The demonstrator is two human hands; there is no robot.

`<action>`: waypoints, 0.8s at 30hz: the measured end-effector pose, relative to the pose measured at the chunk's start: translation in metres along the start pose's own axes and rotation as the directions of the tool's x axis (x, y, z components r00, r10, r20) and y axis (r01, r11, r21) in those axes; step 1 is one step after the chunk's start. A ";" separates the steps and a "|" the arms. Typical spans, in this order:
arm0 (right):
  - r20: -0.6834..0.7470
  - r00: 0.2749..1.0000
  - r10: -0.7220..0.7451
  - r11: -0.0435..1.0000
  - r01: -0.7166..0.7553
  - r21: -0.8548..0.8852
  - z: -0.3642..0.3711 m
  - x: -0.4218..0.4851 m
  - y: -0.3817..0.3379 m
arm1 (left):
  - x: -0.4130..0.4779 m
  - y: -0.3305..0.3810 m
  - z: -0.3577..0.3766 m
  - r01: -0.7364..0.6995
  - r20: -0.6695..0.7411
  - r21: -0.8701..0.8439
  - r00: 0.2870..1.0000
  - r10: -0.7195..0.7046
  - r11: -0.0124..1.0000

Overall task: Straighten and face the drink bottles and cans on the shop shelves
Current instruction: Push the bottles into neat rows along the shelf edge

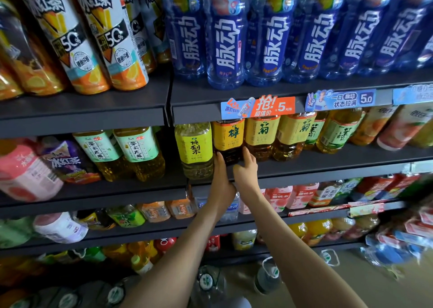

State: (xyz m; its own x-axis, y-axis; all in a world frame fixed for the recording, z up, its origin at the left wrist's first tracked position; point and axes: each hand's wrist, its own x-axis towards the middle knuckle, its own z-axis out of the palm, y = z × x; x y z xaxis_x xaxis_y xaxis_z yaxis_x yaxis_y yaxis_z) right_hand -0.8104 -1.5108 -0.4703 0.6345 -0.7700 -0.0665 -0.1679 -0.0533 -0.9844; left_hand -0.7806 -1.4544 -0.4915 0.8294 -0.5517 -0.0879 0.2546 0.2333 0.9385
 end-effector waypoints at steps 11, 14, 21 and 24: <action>0.065 0.998 -0.002 0.992 -0.006 0.128 0.001 -0.002 -0.002 | -0.003 0.003 -0.003 0.016 0.067 -0.036 0.998 -0.013 0.999; 0.056 0.998 0.007 0.992 -0.014 0.126 0.003 -0.004 -0.001 | -0.003 0.006 -0.001 0.028 0.081 -0.036 0.996 -0.025 0.999; 0.053 0.998 0.028 0.999 -0.027 -0.017 -0.015 -0.008 -0.005 | -0.021 -0.004 0.012 -0.032 -0.006 0.373 0.999 0.037 0.927; -0.084 0.995 0.054 0.998 -0.054 -0.006 -0.058 -0.010 -0.004 | -0.032 -0.015 0.032 -0.157 0.059 0.656 0.986 0.158 0.739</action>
State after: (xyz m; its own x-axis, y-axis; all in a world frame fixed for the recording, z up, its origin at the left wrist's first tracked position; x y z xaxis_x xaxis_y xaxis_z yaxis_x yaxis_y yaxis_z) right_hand -0.8597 -1.5397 -0.4562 0.5593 -0.8222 -0.1054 -0.2069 -0.0153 -0.9783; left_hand -0.8273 -1.4657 -0.4917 0.8285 -0.5541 0.0812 -0.2685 -0.2658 0.9259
